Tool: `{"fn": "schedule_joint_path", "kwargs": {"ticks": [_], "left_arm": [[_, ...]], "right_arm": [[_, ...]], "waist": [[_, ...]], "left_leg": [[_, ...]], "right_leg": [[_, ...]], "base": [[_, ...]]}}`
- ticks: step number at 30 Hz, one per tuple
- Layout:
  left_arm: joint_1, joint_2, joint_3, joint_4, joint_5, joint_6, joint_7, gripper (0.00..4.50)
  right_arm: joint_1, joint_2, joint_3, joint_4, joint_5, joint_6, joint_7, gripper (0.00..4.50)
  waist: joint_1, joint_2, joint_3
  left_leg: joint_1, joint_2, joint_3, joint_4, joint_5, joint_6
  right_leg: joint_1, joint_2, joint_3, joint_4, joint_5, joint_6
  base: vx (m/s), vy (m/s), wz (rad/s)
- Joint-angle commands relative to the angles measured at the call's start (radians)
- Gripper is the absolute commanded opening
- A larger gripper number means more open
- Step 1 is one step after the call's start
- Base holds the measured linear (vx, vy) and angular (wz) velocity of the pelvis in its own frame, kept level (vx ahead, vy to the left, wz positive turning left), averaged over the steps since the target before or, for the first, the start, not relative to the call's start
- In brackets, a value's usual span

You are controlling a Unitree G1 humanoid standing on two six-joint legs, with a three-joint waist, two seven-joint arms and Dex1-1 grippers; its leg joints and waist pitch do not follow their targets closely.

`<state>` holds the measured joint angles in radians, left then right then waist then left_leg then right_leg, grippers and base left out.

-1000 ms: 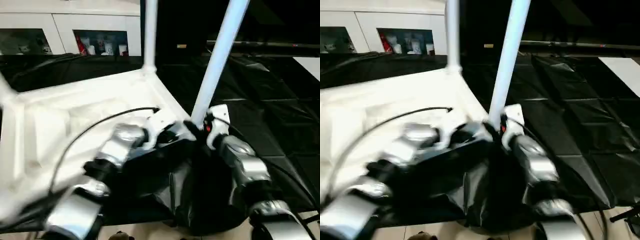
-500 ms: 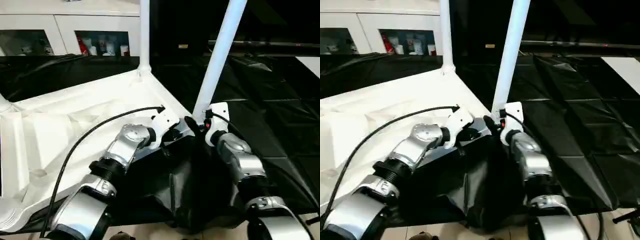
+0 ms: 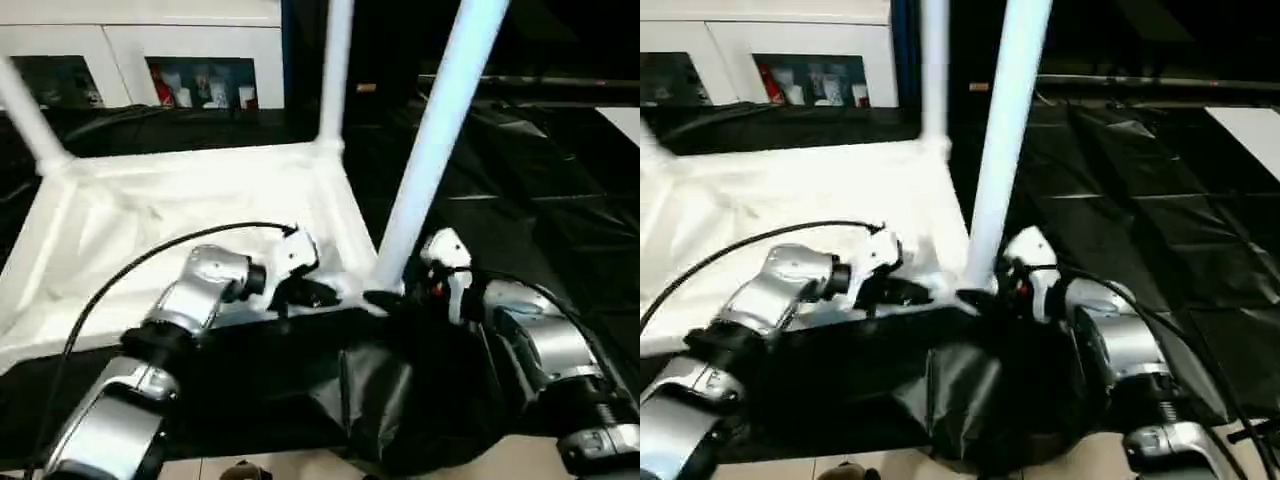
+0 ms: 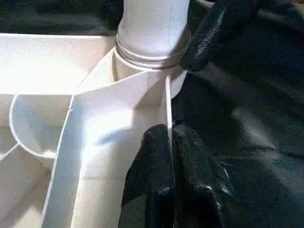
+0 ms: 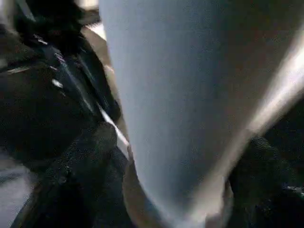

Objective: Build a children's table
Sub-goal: Rotate leg to tighten

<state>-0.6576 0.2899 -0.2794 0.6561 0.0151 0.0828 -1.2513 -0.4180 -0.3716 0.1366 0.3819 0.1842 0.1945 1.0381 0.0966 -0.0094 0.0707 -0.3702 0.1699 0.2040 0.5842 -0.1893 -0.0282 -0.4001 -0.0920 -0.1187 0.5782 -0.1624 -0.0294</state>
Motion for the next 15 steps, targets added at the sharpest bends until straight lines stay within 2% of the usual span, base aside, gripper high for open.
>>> {"fn": "schedule_joint_path", "kwargs": {"ticks": [1, 7, 8, 10, 15], "left_arm": [[0.003, -0.006, -0.015, -0.043, -0.027, 0.002, -0.041, 0.0], [0.015, 0.003, -0.016, -0.072, -0.035, 0.017, -0.063, 0.0], [0.016, 0.004, -0.016, -0.075, -0.034, 0.019, -0.061, 0.0], [0.018, 0.006, -0.017, -0.079, -0.035, 0.021, -0.06, 0.0], [0.025, 0.01, -0.017, -0.092, -0.036, 0.029, -0.058, 0.0]], "right_arm": [[0.016, 0.0, 0.039, -0.042, 0.026, 0.015, 0.058, 3.63], [0.008, 0.002, 0.053, -0.029, 0.012, 0.007, 0.085, 3.47], [0.006, 0.002, 0.063, -0.027, 0.003, 0.005, 0.094, 3.19], [0.006, -0.001, 0.073, -0.03, -0.003, 0.002, 0.097, 3.19], [0.007, -0.01, 0.085, -0.029, -0.009, 0.001, 0.11, 2.66]], "waist": [[0.004, 0.002, -0.062], [0.007, -0.001, -0.059], [0.007, -0.004, -0.059], [0.007, -0.004, -0.059], [0.007, -0.004, -0.058]], "left_leg": [[0.016, 0.086, -0.038, -0.076, -0.208, 0.052], [0.018, 0.084, -0.038, -0.077, -0.224, 0.035], [0.016, 0.083, -0.039, -0.077, -0.213, 0.036], [0.016, 0.083, -0.038, -0.077, -0.205, 0.04], [0.017, 0.083, -0.037, -0.076, -0.2, 0.046]], "right_leg": [[0.05, -0.093, 0.072, -0.062, -0.245, -0.222], [0.047, -0.095, 0.073, -0.066, -0.285, -0.21], [0.048, -0.095, 0.074, -0.065, -0.279, -0.207], [0.048, -0.095, 0.074, -0.065, -0.274, -0.206], [0.047, -0.094, 0.073, -0.064, -0.273, -0.207]], "base": [[0.0, 0.0, 0.0], [0.0, 0.0, 0.0], [0.0, 0.0, 0.0], [0.0, 0.0, 0.0], [0.0, 0.0, 0.0]]}}
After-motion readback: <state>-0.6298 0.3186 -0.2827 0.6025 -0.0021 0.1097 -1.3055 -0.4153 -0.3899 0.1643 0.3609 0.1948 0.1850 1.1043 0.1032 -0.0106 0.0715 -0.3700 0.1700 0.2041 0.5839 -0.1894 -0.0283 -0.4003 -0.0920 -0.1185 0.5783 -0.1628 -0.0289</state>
